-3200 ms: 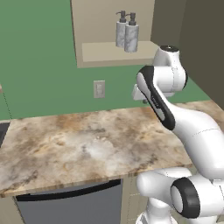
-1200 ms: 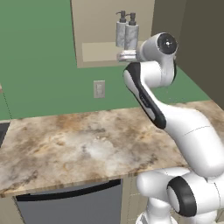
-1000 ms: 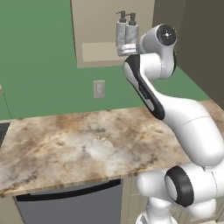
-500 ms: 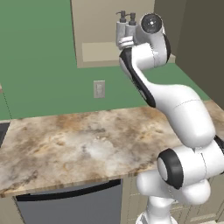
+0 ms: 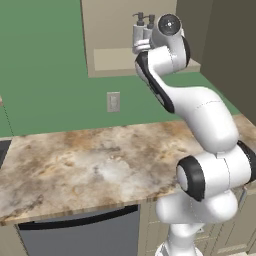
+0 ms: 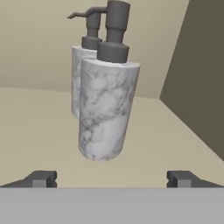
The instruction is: Locate and retrieve the soap dispenser and soap dispenser from the cabinet. Place them next to the sink.
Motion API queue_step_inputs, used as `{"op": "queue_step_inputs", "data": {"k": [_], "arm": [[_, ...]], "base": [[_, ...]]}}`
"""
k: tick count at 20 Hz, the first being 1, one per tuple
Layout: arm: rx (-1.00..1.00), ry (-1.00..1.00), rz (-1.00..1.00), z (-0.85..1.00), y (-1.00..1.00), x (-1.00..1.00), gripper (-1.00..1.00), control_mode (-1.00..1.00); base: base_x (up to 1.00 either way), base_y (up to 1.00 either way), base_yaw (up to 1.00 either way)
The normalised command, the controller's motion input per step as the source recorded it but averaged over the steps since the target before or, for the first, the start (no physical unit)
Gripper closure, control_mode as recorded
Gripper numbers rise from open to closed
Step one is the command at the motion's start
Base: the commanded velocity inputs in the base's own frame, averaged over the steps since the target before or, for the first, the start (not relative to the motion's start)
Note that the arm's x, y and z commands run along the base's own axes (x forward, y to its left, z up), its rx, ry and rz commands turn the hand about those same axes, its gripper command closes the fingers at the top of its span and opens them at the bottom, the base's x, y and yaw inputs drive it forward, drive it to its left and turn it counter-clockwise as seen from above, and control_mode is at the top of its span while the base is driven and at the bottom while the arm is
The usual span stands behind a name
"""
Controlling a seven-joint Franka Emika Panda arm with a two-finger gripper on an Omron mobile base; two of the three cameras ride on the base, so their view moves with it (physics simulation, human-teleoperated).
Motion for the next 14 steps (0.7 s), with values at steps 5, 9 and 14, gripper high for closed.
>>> {"op": "queue_step_inputs", "data": {"k": [5, 9, 14], "arm": [[0.01, 0.00, 0.00, 0.00, -0.06, 0.54, -1.00, -1.00], [0.00, 0.06, 0.00, 0.00, 0.06, 0.46, -1.00, -1.00], [0.00, 0.09, 0.02, 0.00, 0.01, 0.47, -1.00, -1.00]], "base": [[0.00, 0.00, 0.00], [0.00, 0.00, 0.00], [0.00, 0.00, 0.00]]}}
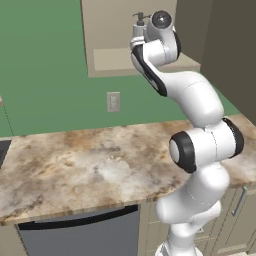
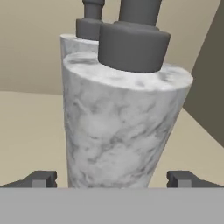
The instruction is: Locate and retrieve the soap dispenser and soap dispenser from the cabinet. Place them next to the sink.
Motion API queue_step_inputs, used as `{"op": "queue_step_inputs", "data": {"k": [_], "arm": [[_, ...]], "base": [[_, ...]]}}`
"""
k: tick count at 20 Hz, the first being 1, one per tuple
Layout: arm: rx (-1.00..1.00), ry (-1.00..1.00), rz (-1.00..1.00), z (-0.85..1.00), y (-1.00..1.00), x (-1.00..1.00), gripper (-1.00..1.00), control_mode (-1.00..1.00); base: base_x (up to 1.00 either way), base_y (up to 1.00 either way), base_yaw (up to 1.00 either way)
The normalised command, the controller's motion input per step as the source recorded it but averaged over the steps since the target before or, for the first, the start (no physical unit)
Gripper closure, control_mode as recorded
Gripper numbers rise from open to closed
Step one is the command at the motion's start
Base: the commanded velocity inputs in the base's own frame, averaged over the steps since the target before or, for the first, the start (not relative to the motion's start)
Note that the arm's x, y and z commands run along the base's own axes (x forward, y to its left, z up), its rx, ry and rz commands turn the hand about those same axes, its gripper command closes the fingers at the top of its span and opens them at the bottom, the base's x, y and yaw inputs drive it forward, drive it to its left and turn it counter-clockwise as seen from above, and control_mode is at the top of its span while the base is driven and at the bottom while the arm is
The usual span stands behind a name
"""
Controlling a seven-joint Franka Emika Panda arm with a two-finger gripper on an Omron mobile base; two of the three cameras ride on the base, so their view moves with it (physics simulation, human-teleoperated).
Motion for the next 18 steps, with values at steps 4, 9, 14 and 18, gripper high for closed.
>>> {"op": "queue_step_inputs", "data": {"k": [4, 9, 14, 18], "arm": [[0.00, -0.02, 0.02, 0.00, -0.01, 0.30, -1.00, -1.00], [0.00, -0.01, 0.00, 0.00, -0.01, 0.21, -1.00, -1.00], [0.00, 0.00, -0.01, -0.02, -0.01, -0.01, 1.00, -1.00], [0.04, -0.05, -0.05, 0.00, -0.16, -0.37, 1.00, -1.00]], "base": [[0.00, 0.00, 0.00], [0.00, 0.00, 0.00], [0.00, 0.00, 0.00], [0.00, 0.00, 0.00]]}}
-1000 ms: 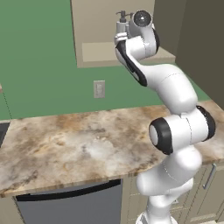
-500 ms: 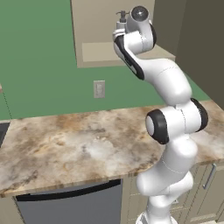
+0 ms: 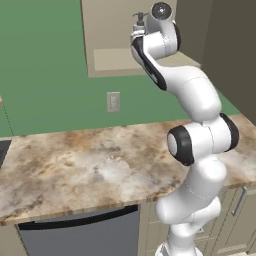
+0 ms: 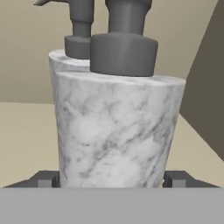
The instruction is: Locate and retrieve the soap dispenser and soap dispenser from the cabinet. Place them next to the sink.
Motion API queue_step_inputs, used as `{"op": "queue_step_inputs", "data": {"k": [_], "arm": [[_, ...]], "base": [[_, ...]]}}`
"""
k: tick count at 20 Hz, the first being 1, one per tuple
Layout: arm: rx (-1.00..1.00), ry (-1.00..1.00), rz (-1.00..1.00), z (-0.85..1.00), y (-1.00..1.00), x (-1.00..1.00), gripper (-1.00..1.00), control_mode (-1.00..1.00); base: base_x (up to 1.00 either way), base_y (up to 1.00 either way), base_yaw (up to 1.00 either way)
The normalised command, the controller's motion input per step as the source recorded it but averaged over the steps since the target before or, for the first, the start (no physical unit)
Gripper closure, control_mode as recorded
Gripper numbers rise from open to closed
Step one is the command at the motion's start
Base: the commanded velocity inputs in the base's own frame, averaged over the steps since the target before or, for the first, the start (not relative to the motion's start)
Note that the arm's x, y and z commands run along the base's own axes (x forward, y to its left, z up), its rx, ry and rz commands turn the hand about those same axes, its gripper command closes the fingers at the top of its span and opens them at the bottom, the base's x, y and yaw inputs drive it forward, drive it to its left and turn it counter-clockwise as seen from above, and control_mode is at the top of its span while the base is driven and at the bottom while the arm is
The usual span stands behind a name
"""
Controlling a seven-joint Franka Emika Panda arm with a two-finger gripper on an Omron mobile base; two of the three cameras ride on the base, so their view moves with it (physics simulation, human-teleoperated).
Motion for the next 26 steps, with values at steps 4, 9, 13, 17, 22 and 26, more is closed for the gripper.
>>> {"op": "queue_step_inputs", "data": {"k": [4, 9, 13, 17, 22, 26], "arm": [[0.06, -0.07, -0.08, 0.00, -0.23, -0.58, 1.00, -1.00], [0.10, -0.12, -0.08, 0.00, -0.14, -0.82, 1.00, -1.00], [0.05, -0.19, -0.04, 0.27, 0.01, -0.82, 1.00, -1.00], [-0.01, -0.03, 0.00, 0.57, 0.05, -0.72, 1.00, -1.00], [-0.05, 0.10, 0.07, 0.11, 0.16, -0.60, 1.00, -1.00], [-0.05, 0.13, 0.12, 0.00, 0.03, -0.83, 1.00, -1.00]], "base": [[0.00, 0.00, 0.00], [0.00, 0.00, 0.00], [0.00, 0.00, 0.00], [0.00, 0.00, 0.00], [0.00, 0.00, 0.00], [0.00, 0.00, 0.00]]}}
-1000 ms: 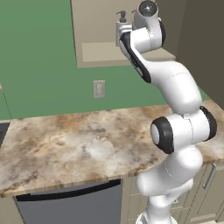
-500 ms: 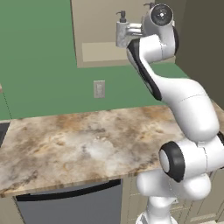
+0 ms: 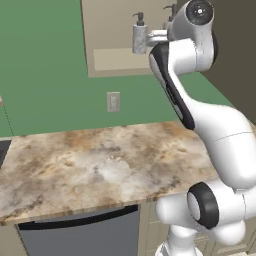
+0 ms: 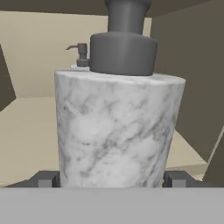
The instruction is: Locate and retrieve the soap dispenser and soap dispenser from the cabinet. Place them next to the sink.
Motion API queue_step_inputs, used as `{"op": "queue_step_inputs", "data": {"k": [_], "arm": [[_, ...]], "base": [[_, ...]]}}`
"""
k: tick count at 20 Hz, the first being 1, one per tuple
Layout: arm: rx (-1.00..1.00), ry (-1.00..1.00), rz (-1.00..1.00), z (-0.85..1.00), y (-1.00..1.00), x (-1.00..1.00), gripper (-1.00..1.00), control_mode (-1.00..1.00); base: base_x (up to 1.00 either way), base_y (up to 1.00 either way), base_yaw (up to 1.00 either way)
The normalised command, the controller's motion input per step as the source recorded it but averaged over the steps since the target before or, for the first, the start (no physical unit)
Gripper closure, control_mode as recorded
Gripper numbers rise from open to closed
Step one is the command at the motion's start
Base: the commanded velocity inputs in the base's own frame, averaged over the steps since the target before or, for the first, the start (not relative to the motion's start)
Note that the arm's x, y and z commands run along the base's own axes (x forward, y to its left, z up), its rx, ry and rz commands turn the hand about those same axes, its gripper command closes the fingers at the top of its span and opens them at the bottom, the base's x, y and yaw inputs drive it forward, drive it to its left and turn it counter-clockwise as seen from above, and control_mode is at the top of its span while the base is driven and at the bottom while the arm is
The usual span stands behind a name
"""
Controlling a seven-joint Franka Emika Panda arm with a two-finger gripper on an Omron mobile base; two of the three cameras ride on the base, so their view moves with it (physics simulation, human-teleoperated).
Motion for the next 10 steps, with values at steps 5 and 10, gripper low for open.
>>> {"op": "queue_step_inputs", "data": {"k": [5, 10], "arm": [[-0.01, 0.04, 0.12, -0.01, 0.00, -1.00, 1.00, -1.00], [0.01, 0.02, 0.10, -0.10, 0.26, -1.00, 1.00, -1.00]], "base": [[0.00, 0.00, 0.00], [0.00, 0.00, 0.00]]}}
